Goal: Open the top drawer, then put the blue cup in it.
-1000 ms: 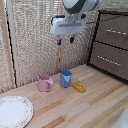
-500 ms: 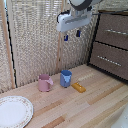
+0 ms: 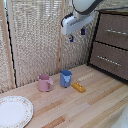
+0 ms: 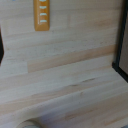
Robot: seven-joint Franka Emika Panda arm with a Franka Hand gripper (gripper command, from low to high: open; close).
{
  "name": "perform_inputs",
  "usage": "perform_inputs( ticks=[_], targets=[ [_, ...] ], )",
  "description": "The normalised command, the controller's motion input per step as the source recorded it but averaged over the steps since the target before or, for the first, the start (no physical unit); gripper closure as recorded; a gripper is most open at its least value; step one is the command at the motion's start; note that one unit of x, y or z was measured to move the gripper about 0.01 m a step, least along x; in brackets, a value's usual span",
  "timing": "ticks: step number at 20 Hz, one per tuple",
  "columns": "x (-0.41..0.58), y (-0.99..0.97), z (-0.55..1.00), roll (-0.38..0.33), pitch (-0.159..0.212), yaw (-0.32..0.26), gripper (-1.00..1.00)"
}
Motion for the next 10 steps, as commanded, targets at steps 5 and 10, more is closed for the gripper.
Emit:
perform_inputs(
  ticks=[5, 10],
  targets=[
    [-0.128, -0.18, 0.01, -0.321, -0.034, 0.174, -1.0],
    [-0.015, -0.17, 0.0, -0.334, -0.035, 0.135, -1.0]
  ],
)
